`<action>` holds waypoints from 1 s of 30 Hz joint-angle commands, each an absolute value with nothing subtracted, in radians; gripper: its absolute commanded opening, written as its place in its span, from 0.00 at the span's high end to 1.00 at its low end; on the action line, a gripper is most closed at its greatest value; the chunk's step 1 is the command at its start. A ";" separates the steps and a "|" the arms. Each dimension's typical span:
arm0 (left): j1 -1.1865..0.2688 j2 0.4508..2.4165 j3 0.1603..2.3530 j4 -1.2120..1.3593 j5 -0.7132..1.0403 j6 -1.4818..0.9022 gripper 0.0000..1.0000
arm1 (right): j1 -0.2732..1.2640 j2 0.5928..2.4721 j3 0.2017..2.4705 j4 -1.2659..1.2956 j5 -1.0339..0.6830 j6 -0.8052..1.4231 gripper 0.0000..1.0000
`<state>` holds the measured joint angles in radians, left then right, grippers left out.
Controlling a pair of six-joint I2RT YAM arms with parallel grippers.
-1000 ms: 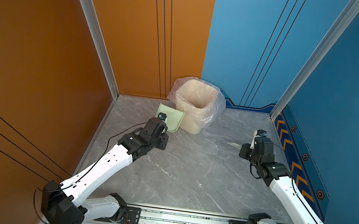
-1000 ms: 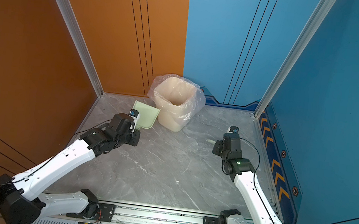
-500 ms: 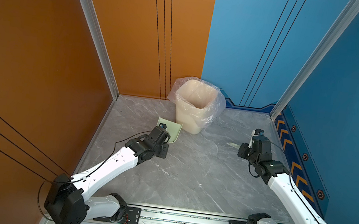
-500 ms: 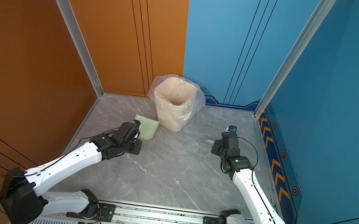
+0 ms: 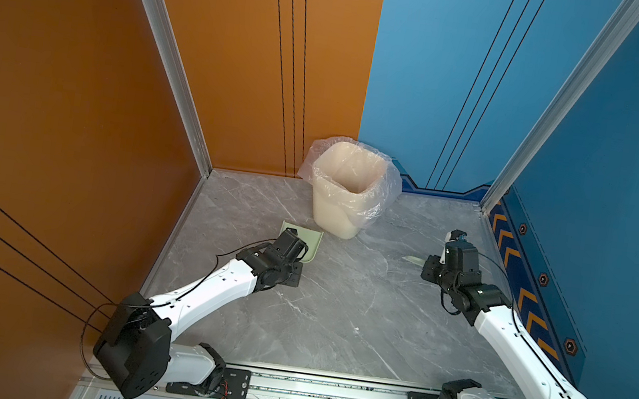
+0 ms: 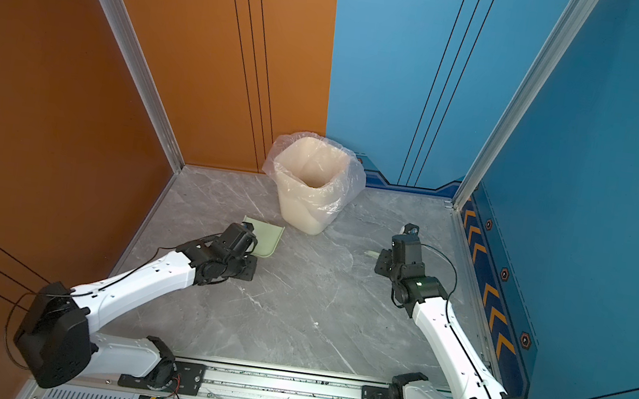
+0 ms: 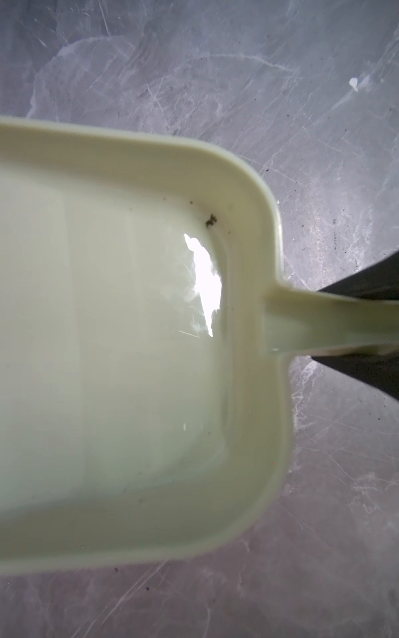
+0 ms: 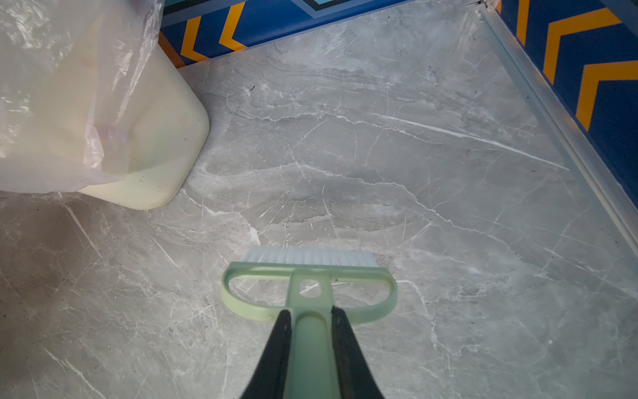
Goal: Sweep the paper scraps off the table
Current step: 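Lower the empty dustpan from the bin onto the table with the left gripper, then set the dustpan flat and open the left gripper while the right brush moves toward it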
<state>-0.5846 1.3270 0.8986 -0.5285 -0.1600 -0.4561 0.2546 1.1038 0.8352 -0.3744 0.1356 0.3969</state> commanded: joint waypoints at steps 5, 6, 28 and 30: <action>-0.615 1.383 0.856 -0.462 -0.107 -0.490 1.00 | 0.262 1.110 0.845 -0.367 0.145 0.388 1.00; -0.621 1.393 0.857 -0.459 -0.109 -0.491 1.00 | 0.264 1.111 0.844 -0.367 0.144 0.387 1.00; -0.719 1.618 0.981 -0.412 -0.055 -0.394 1.00 | 0.272 1.163 0.840 -0.338 0.120 0.374 1.00; -0.721 1.637 0.993 -0.413 -0.038 -0.386 1.00 | 0.272 1.168 0.839 -0.334 0.114 0.375 1.00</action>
<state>-0.7094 1.6119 0.9615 -0.4126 -0.0769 -0.4164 0.2638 1.1568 0.8352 -0.3618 0.1310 0.3897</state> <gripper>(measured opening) 0.210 0.193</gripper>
